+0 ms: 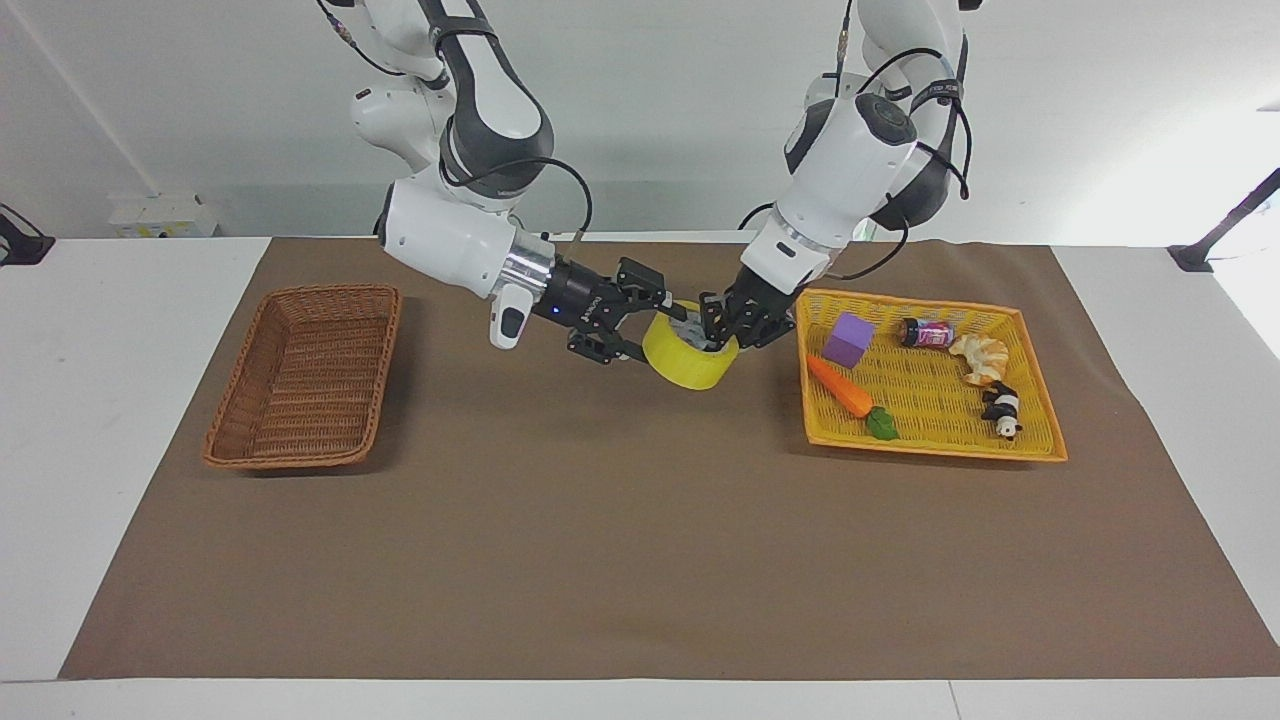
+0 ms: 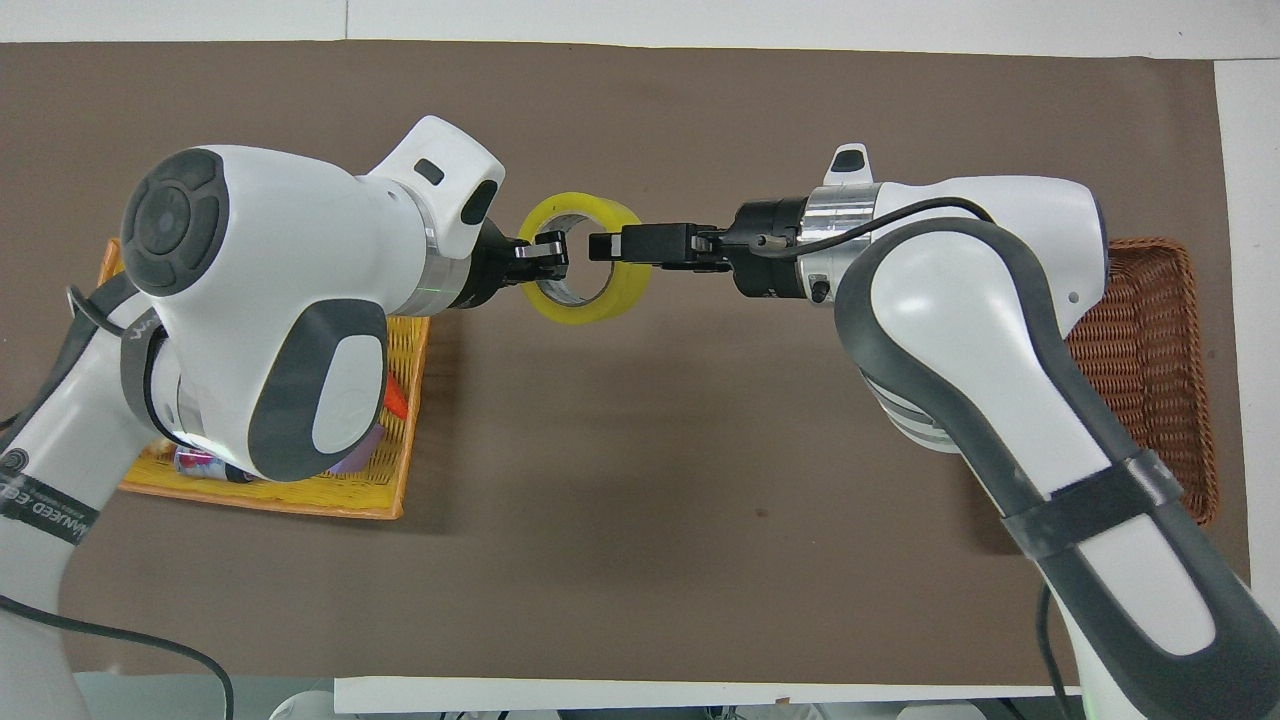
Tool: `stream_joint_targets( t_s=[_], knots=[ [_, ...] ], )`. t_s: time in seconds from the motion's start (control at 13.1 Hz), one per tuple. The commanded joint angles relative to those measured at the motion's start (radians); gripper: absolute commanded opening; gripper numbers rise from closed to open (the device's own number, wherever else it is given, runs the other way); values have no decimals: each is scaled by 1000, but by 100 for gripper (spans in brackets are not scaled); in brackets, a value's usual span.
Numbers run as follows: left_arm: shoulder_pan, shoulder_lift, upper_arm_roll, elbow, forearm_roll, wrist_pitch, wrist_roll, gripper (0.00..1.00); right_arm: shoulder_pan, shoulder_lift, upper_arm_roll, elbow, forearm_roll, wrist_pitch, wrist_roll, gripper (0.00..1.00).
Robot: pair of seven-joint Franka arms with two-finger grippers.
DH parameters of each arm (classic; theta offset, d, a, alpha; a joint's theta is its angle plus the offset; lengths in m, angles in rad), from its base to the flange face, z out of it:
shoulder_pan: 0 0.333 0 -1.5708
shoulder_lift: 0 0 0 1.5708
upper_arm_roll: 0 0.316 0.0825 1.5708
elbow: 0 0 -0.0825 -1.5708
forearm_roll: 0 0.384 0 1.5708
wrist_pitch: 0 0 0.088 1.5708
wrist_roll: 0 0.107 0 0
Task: Move tape to another basket
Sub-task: 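Close the right gripper on the tape rim beside the left gripper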
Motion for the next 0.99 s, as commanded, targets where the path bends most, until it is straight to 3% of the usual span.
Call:
stream_joint_targets(
  t_s=[0.0,0.08,0.15,0.23,0.38,0.46,0.54,0.61,0.92],
  knots=[
    [-4,-16,10,-8,-7,-10,6,0,-3,-5,1,-15,13,6,-32,41],
    [-4,-16,10,-8,-7,-10,6,0,-3,-6,3,-15,13,3,-29,19],
    [-4,-16,10,-8,-7,-10,6,0,-3,-6,3,-15,13,3,-27,5],
    [-4,-16,10,-9,-7,-19,6,0,-3,-6,3,-15,13,7,-29,0],
    [-3,-16,10,-6,-7,-21,0,3,-4,-6,3,-15,13,1,-27,0],
    [-3,-14,10,2,-8,-27,-6,24,-3,-6,1,-15,13,1,-27,0],
    [-3,-14,12,12,-10,-33,-7,83,-3,-6,1,-15,13,1,-27,0],
    [-3,-16,15,35,-10,-49,-17,99,-4,-6,1,-15,13,-3,-29,0],
    [78,-37,35,223,1,-353,-40,100,-25,-9,1,-15,13,-38,-32,0]
  ],
)
